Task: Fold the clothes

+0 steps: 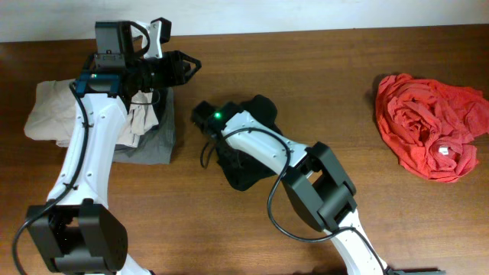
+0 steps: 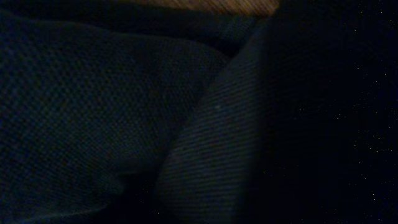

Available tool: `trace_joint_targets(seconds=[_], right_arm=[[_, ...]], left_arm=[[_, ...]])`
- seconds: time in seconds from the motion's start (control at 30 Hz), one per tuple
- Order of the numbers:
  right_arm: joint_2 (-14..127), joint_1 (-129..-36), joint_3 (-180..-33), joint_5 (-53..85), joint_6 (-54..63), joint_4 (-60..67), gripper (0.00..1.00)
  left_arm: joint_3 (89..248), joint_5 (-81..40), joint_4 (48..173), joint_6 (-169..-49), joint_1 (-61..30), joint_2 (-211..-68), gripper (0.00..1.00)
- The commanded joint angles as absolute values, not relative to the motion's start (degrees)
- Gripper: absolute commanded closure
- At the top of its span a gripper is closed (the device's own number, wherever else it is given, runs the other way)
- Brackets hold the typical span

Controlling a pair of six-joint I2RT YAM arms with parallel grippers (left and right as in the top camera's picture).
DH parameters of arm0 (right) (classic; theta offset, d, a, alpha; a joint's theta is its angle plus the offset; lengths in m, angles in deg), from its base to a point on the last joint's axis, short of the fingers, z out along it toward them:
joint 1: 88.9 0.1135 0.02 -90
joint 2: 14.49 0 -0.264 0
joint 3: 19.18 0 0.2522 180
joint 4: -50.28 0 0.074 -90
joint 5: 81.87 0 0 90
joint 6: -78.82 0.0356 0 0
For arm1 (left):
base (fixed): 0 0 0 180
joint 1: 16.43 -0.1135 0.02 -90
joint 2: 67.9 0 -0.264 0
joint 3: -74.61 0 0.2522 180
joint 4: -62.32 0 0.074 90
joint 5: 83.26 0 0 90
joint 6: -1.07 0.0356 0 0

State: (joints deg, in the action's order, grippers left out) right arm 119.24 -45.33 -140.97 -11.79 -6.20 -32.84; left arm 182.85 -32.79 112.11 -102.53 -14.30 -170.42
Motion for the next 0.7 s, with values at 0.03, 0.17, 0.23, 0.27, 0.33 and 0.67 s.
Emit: trace_joint_targets(seconds=[0.03, 0.17, 0.23, 0.27, 0.33, 0.67], right_arm=[[123.0, -43.5, -139.6, -13.3, -4.8, -34.8, 0.51], [119.5, -41.8, -140.3, -13.1, -4.7, -37.9, 0.51], [117.8, -40.8, -140.3, -12.6, -4.7, -38.3, 0.51], [116.8, -40.3, -140.3, -12.3, -4.7, -38.3, 0.51], [115.2, -39.5, -140.3, -12.0, -4.7, -38.3, 0.5], [106.7, -38.7, -140.7, -12.0, -4.7, -37.9, 0.37]], left_arm=[[183.7, -32.4, 112.2, -100.8, -14.2, -169.1, 0.65], [183.7, -32.3, 112.1, -100.8, -14.2, -169.1, 0.65], [183.7, -31.9, 112.2, -100.8, -14.2, -169.1, 0.65], [183.7, -31.5, 112.2, -100.8, -14.2, -169.1, 0.65], [183.7, -31.3, 112.2, -100.8, -14.2, -169.1, 0.65], [183.7, -31.3, 112.2, -99.5, -14.2, -169.1, 0.64]])
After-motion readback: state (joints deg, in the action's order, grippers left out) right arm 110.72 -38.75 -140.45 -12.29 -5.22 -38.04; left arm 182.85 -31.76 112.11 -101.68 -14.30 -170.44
